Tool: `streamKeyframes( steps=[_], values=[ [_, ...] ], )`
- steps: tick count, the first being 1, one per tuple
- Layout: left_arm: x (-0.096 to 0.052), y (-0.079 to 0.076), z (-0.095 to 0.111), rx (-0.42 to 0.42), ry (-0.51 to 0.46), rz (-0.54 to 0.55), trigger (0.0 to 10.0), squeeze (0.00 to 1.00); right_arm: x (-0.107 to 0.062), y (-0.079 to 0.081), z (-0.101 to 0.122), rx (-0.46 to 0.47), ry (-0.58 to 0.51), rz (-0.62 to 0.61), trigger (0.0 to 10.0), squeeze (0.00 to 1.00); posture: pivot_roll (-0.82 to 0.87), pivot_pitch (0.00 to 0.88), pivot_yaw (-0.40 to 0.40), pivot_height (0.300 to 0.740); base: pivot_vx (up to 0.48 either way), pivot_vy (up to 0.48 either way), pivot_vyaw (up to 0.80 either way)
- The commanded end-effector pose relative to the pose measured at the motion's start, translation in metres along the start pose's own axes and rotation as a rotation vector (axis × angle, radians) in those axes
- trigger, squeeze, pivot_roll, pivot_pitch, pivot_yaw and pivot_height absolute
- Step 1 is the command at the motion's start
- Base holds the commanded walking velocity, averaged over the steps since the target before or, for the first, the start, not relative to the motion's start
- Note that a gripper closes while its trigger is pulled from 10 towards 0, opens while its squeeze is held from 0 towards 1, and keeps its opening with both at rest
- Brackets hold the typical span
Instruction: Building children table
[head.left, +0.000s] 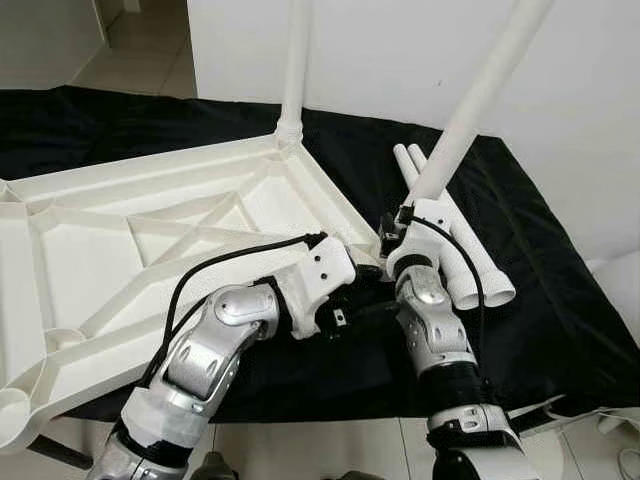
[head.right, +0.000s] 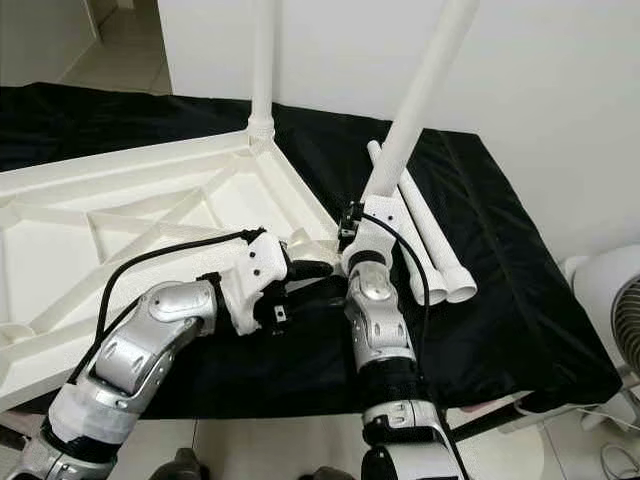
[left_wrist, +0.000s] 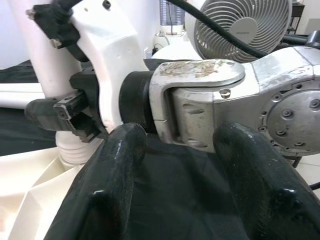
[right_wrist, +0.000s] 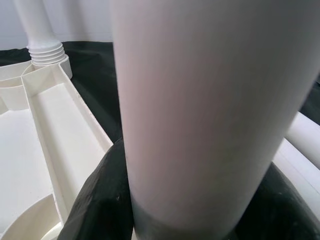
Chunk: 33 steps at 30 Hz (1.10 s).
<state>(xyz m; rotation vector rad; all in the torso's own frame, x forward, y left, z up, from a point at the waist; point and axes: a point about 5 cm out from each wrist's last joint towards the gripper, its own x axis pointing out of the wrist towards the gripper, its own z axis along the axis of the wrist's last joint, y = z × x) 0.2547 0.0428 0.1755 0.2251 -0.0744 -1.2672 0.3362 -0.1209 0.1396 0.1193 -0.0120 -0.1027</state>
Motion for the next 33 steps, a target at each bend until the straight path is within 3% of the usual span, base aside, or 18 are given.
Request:
streamKeyframes(
  steps=[1,2,3,6,9,10,11,12,13,16,18,23,27,33],
  values=[
    [0.002,0.001,0.002,0.02,0.001,0.03,10.0,0.0,-0.002,-0.009,-0.005,-0.002,0.025,-0.028,10.0,0.01,0.09,0.0,-0.13,0.74,0.0,0.0,0.0],
    [0.003,0.001,0.002,0.02,0.0,0.03,10.0,0.0,-0.002,-0.01,-0.004,-0.003,0.016,-0.032,10.0,0.7,0.09,0.0,-0.13,0.74,0.0,0.0,0.0],
    [0.003,0.001,0.003,0.02,-0.001,0.03,10.0,0.0,-0.003,-0.011,-0.002,0.01,0.001,-0.025,10.0,1.0,0.09,0.0,-0.129,0.74,0.0,0.0,0.0],
    [0.003,0.001,0.003,0.02,-0.002,0.03,10.0,0.0,-0.004,-0.012,-0.001,0.02,-0.009,-0.019,10.0,1.0,0.09,0.0,-0.129,0.74,0.0,0.0,0.0],
    [0.002,0.0,0.003,0.022,-0.001,0.026,10.0,0.0,-0.006,-0.016,0.004,0.032,-0.025,0.08,10.0,1.0,0.09,0.0,-0.126,0.74,0.0,0.0,0.0],
    [0.002,0.0,0.003,0.022,-0.001,0.026,10.0,0.0,-0.006,-0.019,0.004,0.015,-0.017,0.159,10.0,0.95,0.09,0.0,-0.121,0.74,0.0,0.0,0.0],
    [0.002,0.0,0.003,0.021,-0.001,0.025,10.0,0.0,-0.006,-0.021,0.005,-0.002,-0.017,0.19,10.0,0.42,0.09,0.0,-0.12,0.74,0.0,0.0,0.0],
    [0.002,0.0,0.003,0.021,-0.001,0.025,10.0,0.0,-0.006,-0.021,0.005,-0.002,-0.017,0.19,10.0,0.42,0.09,0.0,-0.12,0.74,0.0,0.0,0.0],
    [0.002,0.0,0.003,0.022,0.0,0.024,10.0,0.0,-0.006,-0.024,0.006,-0.011,-0.014,0.225,10.0,0.0,0.09,0.0,-0.12,0.74,0.0,0.0,0.0],
    [0.002,0.0,0.003,0.025,0.002,0.02,10.0,0.0,-0.005,-0.029,0.008,-0.026,-0.004,0.285,10.0,0.0,0.08,0.0,-0.118,0.74,0.0,0.0,0.0],
    [0.002,0.002,0.003,0.03,0.004,0.017,10.0,0.0,-0.001,-0.043,0.009,-0.113,0.021,0.395,10.0,0.0,0.09,0.0,-0.116,0.74,0.0,0.0,0.0],
    [0.002,0.003,0.003,0.035,0.004,0.021,10.0,0.0,0.002,-0.048,0.011,-0.215,0.028,0.508,10.0,0.0,0.09,0.0,-0.119,0.74,0.0,0.0,0.0],
    [0.001,0.003,0.004,0.037,0.003,0.026,10.0,0.0,0.0,-0.046,0.014,-0.215,0.013,0.532,10.0,0.0,0.1,0.0,-0.122,0.74,0.0,0.0,0.0],
    [0.0,0.003,0.004,0.037,0.002,0.045,10.0,0.0,-0.009,-0.045,0.017,-0.116,-0.01,0.491,10.0,0.0,0.11,0.0,-0.132,0.74,0.0,0.0,0.0]
  ],
)
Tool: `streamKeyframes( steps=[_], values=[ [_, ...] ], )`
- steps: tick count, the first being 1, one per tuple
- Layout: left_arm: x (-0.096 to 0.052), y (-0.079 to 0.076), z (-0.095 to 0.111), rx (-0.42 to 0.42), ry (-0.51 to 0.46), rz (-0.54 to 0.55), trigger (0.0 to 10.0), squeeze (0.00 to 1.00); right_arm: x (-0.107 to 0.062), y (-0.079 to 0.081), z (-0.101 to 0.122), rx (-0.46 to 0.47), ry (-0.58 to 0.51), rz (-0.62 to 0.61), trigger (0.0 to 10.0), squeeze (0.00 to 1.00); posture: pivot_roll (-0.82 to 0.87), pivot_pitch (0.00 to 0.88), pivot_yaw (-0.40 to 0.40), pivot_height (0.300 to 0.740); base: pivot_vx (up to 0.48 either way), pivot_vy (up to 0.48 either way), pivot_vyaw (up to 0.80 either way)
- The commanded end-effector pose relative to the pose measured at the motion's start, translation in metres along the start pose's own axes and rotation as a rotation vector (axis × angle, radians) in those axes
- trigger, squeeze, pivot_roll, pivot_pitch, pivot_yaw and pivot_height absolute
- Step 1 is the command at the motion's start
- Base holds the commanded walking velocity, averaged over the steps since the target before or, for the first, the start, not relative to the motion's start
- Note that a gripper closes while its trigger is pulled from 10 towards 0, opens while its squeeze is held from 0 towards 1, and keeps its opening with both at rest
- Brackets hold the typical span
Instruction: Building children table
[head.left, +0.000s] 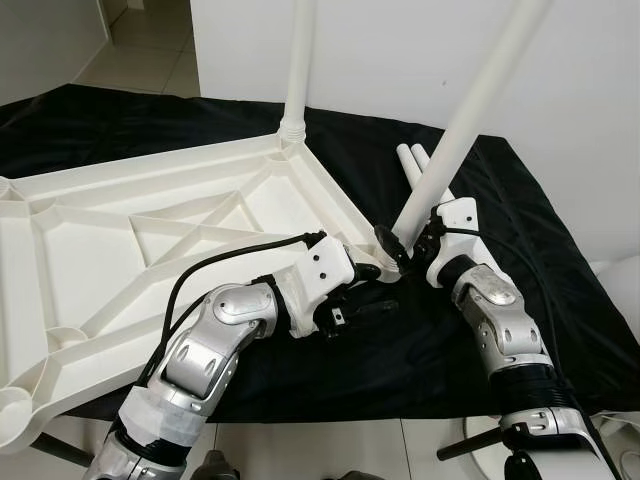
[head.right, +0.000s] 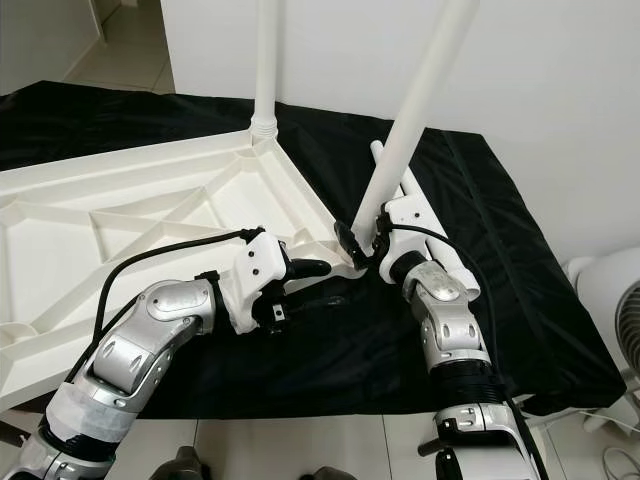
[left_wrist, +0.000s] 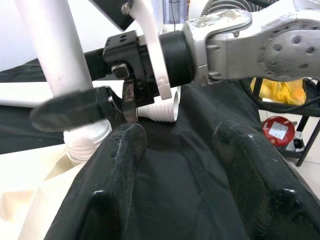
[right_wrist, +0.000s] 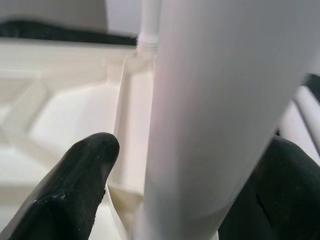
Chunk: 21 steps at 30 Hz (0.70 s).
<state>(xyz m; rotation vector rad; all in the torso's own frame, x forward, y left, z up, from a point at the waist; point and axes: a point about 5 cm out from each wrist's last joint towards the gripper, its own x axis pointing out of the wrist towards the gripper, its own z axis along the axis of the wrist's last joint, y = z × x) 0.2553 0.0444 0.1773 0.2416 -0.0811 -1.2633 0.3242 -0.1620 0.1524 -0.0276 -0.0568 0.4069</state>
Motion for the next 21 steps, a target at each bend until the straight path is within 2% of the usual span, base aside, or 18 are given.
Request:
streamKeyframes(
  steps=[1,5,9,16,18,21],
  values=[
    [0.001,0.002,0.003,0.021,-0.002,0.042,10.0,0.0,-0.004,-0.003,-0.002,0.026,0.007,-0.022,10.0,0.0,0.11,0.0,-0.132,0.74,0.0,0.0,0.0],
    [0.001,0.004,0.003,0.021,-0.003,0.049,10.0,0.0,-0.022,0.008,0.002,0.096,-0.056,-0.076,10.0,0.0,0.09,0.0,-0.111,0.74,0.0,0.0,0.0],
    [0.0,0.004,0.004,0.021,-0.003,0.048,10.0,0.0,-0.025,0.01,0.003,0.105,-0.068,-0.084,10.0,0.0,0.09,0.0,-0.105,0.74,0.0,0.0,0.0],
    [0.0,0.007,0.006,0.015,-0.003,0.042,10.0,0.0,-0.044,0.018,0.0,0.123,-0.058,-0.123,10.0,0.0,0.06,0.0,-0.071,0.74,0.0,0.0,0.0],
    [0.0,0.007,0.006,0.015,-0.003,0.042,10.0,0.0,-0.044,0.018,0.0,0.123,-0.058,-0.123,10.0,0.0,0.06,0.0,-0.071,0.74,0.0,0.0,0.0],
    [-0.001,0.008,0.008,0.01,-0.012,0.045,10.0,0.0,-0.053,0.026,-0.004,0.131,-0.033,-0.114,10.0,0.0,0.05,0.003,-0.067,0.74,0.0,0.0,0.0]
  ],
)
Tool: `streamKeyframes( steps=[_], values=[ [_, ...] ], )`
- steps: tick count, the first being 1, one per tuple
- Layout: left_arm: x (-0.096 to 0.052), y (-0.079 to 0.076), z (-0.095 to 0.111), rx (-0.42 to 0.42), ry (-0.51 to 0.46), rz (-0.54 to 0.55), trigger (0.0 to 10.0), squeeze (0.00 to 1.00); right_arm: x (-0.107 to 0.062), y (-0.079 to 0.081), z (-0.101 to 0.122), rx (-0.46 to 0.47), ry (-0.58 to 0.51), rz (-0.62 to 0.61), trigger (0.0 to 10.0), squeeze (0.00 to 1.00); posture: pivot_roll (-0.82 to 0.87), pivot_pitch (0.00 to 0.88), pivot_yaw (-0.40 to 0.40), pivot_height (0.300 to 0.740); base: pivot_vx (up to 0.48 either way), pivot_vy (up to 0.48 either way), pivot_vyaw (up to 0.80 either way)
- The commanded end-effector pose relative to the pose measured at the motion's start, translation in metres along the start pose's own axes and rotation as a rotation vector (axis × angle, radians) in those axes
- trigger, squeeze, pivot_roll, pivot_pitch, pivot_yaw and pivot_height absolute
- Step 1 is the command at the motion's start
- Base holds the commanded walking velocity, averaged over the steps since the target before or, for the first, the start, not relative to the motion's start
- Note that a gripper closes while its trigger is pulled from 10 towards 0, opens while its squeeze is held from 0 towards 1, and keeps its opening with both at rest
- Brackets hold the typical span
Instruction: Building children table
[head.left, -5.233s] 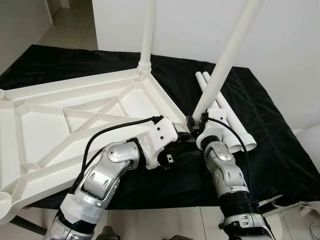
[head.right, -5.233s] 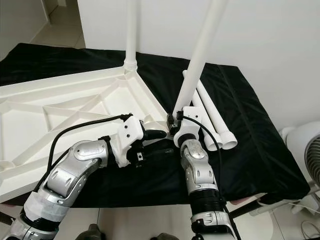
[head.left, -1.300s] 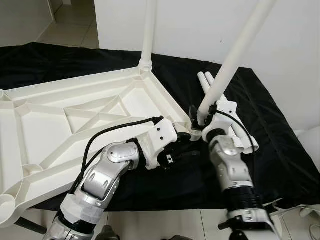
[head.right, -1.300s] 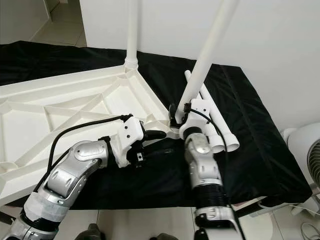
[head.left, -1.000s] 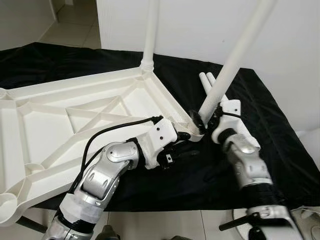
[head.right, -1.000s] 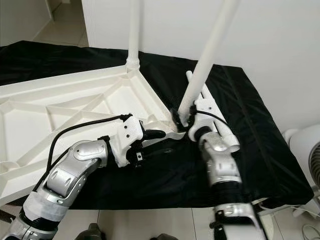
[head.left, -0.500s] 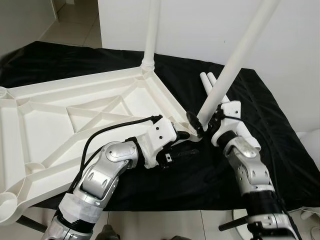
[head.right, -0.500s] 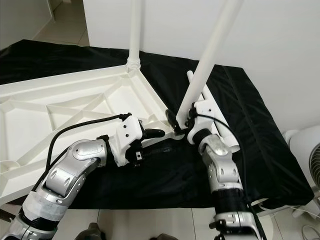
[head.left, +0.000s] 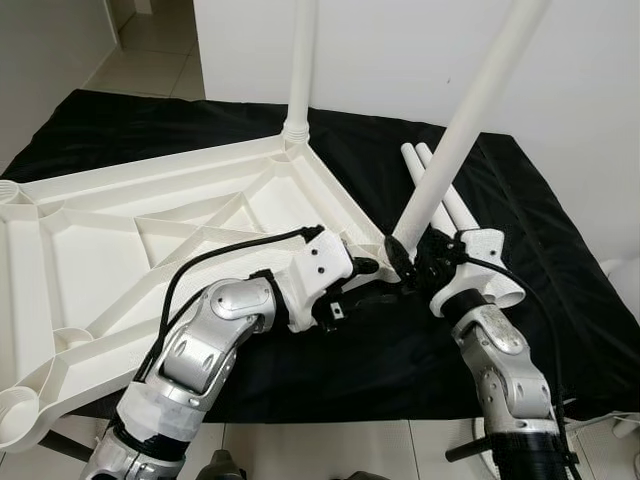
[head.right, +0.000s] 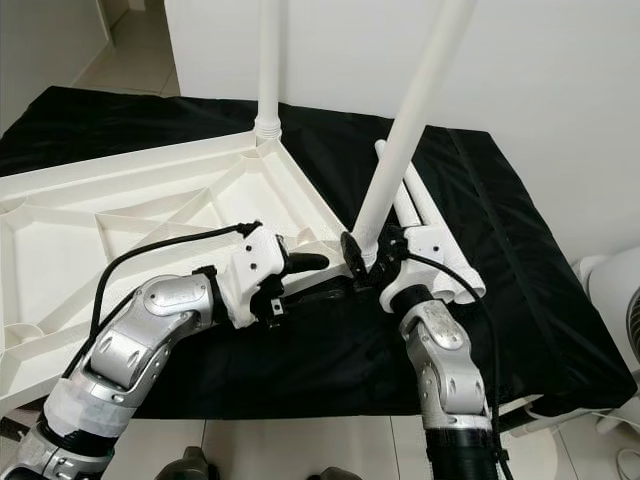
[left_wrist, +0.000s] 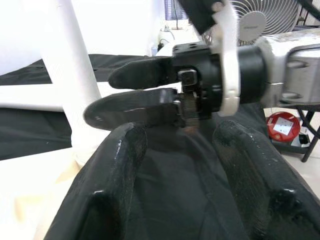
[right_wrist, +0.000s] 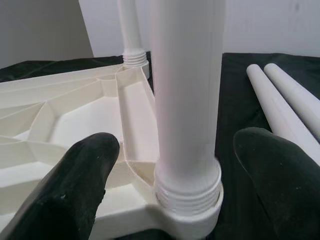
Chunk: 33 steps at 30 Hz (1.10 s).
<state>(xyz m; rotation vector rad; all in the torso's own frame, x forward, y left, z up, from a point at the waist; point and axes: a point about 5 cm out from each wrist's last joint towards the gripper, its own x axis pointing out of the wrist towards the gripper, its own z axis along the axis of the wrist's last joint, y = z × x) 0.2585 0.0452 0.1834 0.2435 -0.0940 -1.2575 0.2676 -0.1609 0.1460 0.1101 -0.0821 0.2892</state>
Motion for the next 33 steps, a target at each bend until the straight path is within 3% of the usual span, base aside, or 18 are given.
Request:
streamKeyframes(
  steps=[1,3,4,6,7,13,14,21,28,33],
  values=[
    [0.0,0.004,0.003,0.001,-0.003,0.039,10.0,0.0,-0.002,0.002,-0.002,0.004,0.018,0.006,10.0,0.0,0.05,0.003,-0.067,0.74,0.0,0.0,0.0],
    [0.0,0.004,0.003,0.001,-0.003,0.039,10.0,0.0,-0.002,0.002,-0.002,0.004,0.018,0.006,10.0,0.0,0.05,0.003,-0.067,0.74,0.0,0.0,0.0],
    [0.0,0.004,0.003,0.0,-0.005,0.042,10.0,0.0,-0.006,0.006,-0.004,0.01,0.033,0.028,3.5,0.0,0.05,0.004,-0.066,0.74,0.0,0.0,0.0],
    [0.0,0.004,0.003,0.0,-0.005,0.042,10.0,0.0,-0.006,0.006,-0.004,0.01,0.033,0.028,3.5,0.0,0.05,0.004,-0.066,0.74,0.0,0.0,0.0],
    [0.0,0.006,0.004,-0.001,-0.008,0.05,10.0,0.0,-0.008,0.009,-0.007,0.009,0.048,0.057,0.0,0.0,0.05,0.004,-0.069,0.74,0.0,0.0,0.0],
    [0.001,0.011,0.009,-0.021,-0.037,0.084,10.0,0.0,-0.006,0.01,-0.01,0.014,0.076,0.124,0.0,0.0,0.06,0.002,-0.077,0.74,0.0,0.0,0.0],
    [0.001,0.011,0.01,-0.023,-0.04,0.087,10.0,0.0,-0.006,0.011,-0.01,0.015,0.078,0.128,10.0,0.0,0.06,0.002,-0.077,0.74,0.0,0.0,0.0],
    [0.003,0.015,0.012,-0.021,-0.05,0.13,10.0,0.0,0.006,-0.003,-0.01,-0.013,0.101,0.147,10.0,0.0,0.06,0.002,-0.085,0.74,0.0,0.0,0.0],
    [0.005,0.035,0.007,-0.022,-0.001,0.278,10.0,0.0,0.019,-0.022,-0.008,-0.04,0.105,0.107,10.0,0.0,0.07,0.002,-0.087,0.74,0.0,0.0,0.0],
    [0.0,0.033,0.003,-0.003,0.035,0.251,10.0,0.0,0.025,-0.04,-0.005,-0.056,0.106,0.074,10.0,0.0,0.08,0.002,-0.087,0.74,0.0,0.0,0.0]
  ],
)
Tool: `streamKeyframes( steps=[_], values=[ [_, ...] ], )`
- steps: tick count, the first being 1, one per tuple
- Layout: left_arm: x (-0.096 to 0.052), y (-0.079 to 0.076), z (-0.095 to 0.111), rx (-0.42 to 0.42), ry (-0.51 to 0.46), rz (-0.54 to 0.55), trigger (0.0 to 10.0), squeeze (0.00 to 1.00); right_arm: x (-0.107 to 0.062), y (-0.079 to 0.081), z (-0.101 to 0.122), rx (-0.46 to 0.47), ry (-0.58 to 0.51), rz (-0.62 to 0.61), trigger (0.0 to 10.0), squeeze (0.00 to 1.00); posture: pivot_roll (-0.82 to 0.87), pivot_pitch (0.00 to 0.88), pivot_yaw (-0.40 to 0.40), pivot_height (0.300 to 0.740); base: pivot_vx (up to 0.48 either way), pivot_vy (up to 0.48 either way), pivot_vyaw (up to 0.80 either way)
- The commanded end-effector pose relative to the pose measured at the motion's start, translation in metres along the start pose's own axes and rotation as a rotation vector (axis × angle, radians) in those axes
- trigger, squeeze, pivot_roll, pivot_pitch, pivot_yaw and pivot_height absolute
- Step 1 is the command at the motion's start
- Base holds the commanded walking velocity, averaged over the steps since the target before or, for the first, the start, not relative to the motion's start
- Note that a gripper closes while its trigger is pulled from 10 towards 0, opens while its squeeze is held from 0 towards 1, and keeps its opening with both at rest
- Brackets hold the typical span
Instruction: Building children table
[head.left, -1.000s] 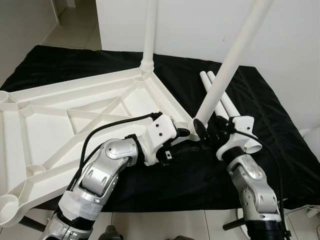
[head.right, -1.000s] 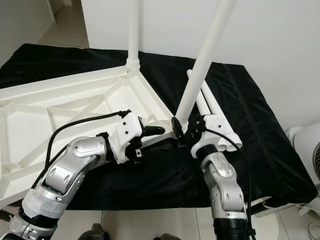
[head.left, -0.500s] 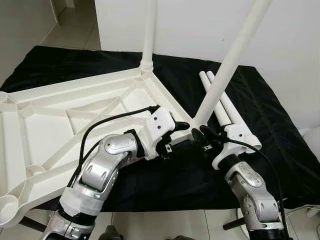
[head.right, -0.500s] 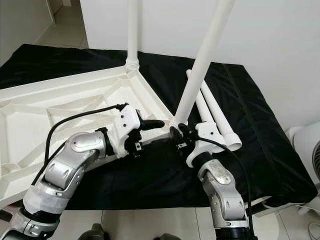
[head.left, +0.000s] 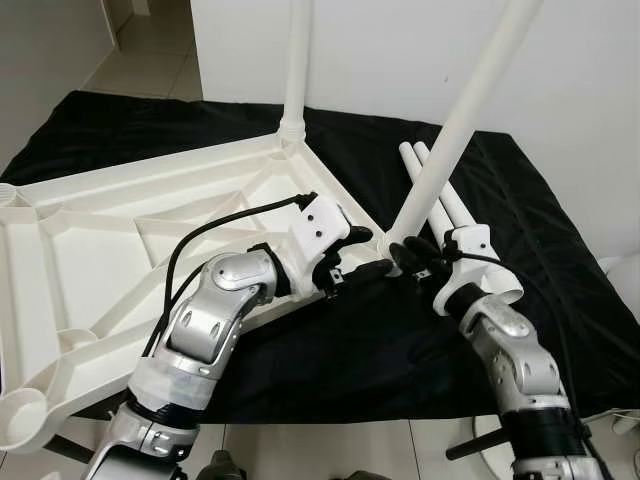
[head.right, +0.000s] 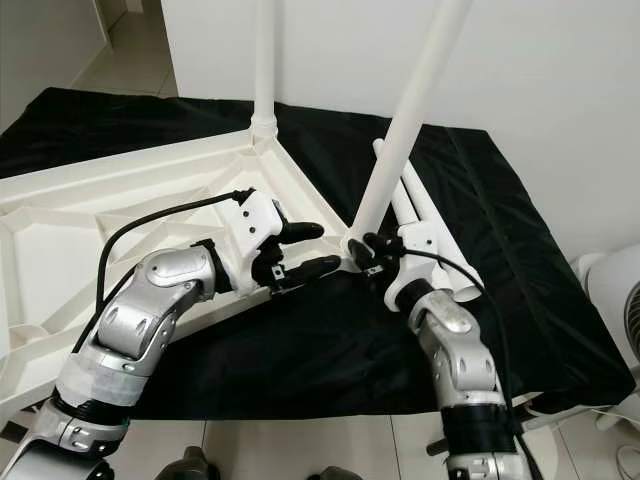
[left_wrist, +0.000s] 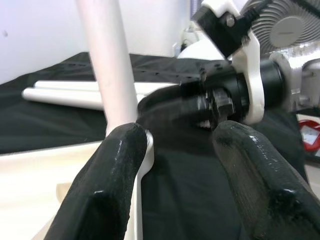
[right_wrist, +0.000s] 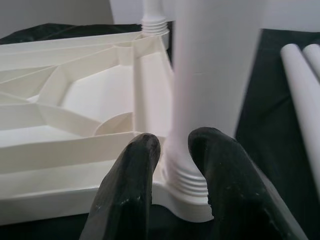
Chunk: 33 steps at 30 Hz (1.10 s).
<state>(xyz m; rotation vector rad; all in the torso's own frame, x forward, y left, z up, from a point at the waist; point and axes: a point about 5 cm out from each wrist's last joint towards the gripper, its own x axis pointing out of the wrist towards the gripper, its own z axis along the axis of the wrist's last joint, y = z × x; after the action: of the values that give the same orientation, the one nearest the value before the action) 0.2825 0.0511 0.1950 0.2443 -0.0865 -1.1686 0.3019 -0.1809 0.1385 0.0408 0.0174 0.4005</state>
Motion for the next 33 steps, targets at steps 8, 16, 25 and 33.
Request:
streamKeyframes(
  steps=[8,16,25,33],
  values=[
    [-0.003,0.008,-0.008,0.004,0.048,0.2,10.0,0.0,-0.001,-0.032,0.009,0.003,-0.052,-0.153,10.0,0.0,0.09,0.004,-0.086,0.74,0.0,0.0,0.0],
    [-0.005,0.034,-0.022,0.02,0.171,0.407,10.0,0.0,-0.004,-0.023,0.005,0.035,-0.078,-0.144,10.0,0.0,0.09,0.004,-0.079,0.74,0.0,0.0,0.0],
    [-0.015,0.048,-0.042,0.013,0.318,0.543,10.0,0.0,-0.019,-0.003,-0.005,0.077,-0.098,-0.114,10.0,0.0,0.08,0.005,-0.07,0.74,0.0,0.0,0.0],
    [-0.021,0.055,-0.055,-0.003,0.408,0.621,10.0,0.0,-0.027,-0.001,-0.01,0.092,-0.096,-0.128,10.0,0.0,0.07,0.008,-0.066,0.74,0.0,0.0,0.0]
  ],
)
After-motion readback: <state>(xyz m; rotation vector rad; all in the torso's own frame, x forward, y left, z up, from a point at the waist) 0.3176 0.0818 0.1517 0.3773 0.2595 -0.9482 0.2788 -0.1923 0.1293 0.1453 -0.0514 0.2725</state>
